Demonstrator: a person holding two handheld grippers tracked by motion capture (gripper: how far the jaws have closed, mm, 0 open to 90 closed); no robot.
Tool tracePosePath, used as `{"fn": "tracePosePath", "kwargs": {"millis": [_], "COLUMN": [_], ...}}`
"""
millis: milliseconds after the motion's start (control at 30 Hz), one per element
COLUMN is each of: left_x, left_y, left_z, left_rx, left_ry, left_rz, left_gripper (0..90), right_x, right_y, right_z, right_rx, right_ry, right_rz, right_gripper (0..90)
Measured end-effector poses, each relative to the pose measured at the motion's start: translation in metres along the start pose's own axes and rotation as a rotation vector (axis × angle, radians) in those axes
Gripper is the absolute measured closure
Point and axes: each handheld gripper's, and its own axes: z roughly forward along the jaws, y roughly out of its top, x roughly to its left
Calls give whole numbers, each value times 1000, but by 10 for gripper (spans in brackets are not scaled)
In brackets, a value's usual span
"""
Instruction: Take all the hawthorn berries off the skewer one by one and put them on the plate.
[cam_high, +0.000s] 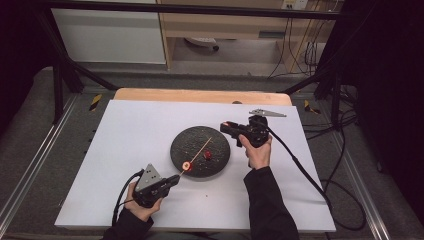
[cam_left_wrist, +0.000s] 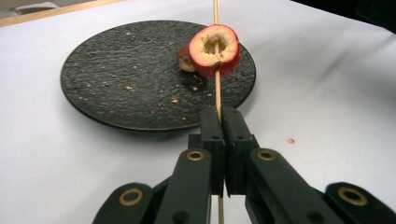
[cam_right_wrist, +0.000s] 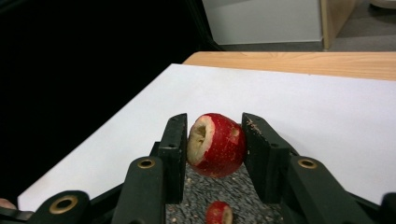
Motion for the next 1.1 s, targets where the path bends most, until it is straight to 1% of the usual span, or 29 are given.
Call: {"fn": "tracePosePath", "kwargs": {"millis": [33, 100, 133, 167, 200, 267, 300, 333, 367, 400, 433, 467, 500, 667, 800, 867, 933, 1067, 1100], "left_x": [1, 3, 4, 5, 5, 6, 7, 7, 7, 7, 7, 7, 7, 7, 7, 7, 7, 7, 7], "left_y": [0, 1, 1, 1, 1, 1, 1, 1, 1, 1, 1, 1, 1, 0, 0, 0, 0, 0, 0], "left_z": [-1, -3, -3, -4, -5, -5, -5, -5, -5, -5, -5, -5, -5, -4, -4, -4, -4, -3, -3], "left_rx": [-2, -9, -11, -14, -14, -15, -15, -15, -15, -15, -15, -15, -15, -11, -10, -10, -8, -5, -5], "left_ry": [1, 5, 8, 10, 12, 12, 13, 13, 13, 14, 14, 13, 13, 12, 12, 12, 11, 10, 10], "left_rz": [-3, -8, -11, -15, -16, -20, -22, -22, -23, -23, -23, -24, -23, -21, -21, -23, -23, -22, -22], "left_gripper": [880, 881, 881, 880, 880, 881, 881, 880, 880, 880, 880, 880, 880, 880, 880, 880, 880, 880, 880], "right_x": [0, -1, -1, -2, -3, -3, -5, -6, -6, -8, -8, -9, -9, -12, -16, -16, -16, -14, -13], "right_y": [0, -5, -5, -12, -15, -18, -26, -30, -30, -39, -39, -47, -47, -64, -73, -76, -77, -77, -75], "right_z": [0, 5, 5, 10, 14, 16, 23, 26, 26, 33, 33, 38, 38, 50, 54, 56, 56, 55, 53], "right_rx": [0, 27, 27, 51, 63, 73, 103, 114, 114, 141, 141, 160, 160, 202, 223, 232, 236, 232, 224], "right_ry": [0, -17, -17, -28, -32, -34, -45, -48, -48, -57, -57, -62, -62, -73, -86, -95, -96, -95, -95], "right_rz": [0, -12, -12, -19, -22, -24, -30, -35, -35, -40, -40, -43, -43, -50, -55, -70, -78, -80, -84], "right_gripper": [628, 628, 628, 628, 628, 628, 628, 628, 628, 628, 628, 628, 628, 627, 626, 624, 619, 560, 532]}}
